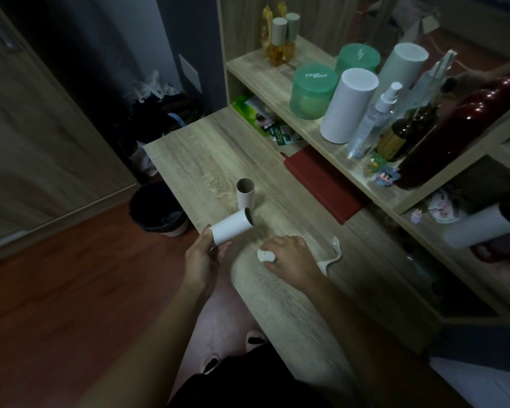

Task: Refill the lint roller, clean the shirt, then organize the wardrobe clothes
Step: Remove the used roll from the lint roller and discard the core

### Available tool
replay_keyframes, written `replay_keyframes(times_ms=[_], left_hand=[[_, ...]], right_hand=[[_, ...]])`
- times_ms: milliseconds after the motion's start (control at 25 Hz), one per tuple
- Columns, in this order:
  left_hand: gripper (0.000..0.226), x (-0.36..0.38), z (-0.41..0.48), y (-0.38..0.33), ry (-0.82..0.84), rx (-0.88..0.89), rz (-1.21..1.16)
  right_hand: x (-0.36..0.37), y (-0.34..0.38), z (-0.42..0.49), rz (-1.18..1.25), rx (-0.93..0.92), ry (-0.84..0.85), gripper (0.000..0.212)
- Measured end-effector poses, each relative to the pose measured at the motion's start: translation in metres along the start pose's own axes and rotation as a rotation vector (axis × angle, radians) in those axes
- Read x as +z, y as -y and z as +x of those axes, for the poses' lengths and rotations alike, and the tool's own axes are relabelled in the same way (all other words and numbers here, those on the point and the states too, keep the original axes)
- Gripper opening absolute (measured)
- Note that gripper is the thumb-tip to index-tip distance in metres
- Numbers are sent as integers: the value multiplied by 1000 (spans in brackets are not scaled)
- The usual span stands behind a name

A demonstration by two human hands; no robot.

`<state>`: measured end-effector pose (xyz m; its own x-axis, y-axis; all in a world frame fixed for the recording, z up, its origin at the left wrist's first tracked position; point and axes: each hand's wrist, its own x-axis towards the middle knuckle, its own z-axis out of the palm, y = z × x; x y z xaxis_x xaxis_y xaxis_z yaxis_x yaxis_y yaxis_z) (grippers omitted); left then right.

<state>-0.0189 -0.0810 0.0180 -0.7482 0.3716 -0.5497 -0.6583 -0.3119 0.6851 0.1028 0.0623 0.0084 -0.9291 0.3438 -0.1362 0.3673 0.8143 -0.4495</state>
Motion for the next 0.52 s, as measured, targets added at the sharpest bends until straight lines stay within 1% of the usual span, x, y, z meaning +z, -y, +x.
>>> replay_keyframes(times_ms=[40, 120, 200, 320, 360, 440, 520], left_hand=[[34, -2, 1, -1, -4, 7, 0], [38, -4, 2, -3, -13, 5, -7], [39, -4, 2, -3, -12, -7, 4], [37, -4, 2, -1, 10, -12, 33], [34, -3, 1, -1, 15, -3, 45], [27, -2, 0, 0, 27, 56, 146], [34, 4, -5, -1, 28, 192, 403]], right_hand=[[6, 0, -1, -90, -8, 23, 34], [14, -2, -1, -184, -4, 65, 33], [16, -5, -1, -195, -8, 69, 35], [12, -7, -2, -136, -34, 44, 43], [10, -8, -4, -99, -28, 4, 48], [3, -10, -9, 57, 24, -165, 62], [-7, -11, -12, 240, 68, -329, 72]])
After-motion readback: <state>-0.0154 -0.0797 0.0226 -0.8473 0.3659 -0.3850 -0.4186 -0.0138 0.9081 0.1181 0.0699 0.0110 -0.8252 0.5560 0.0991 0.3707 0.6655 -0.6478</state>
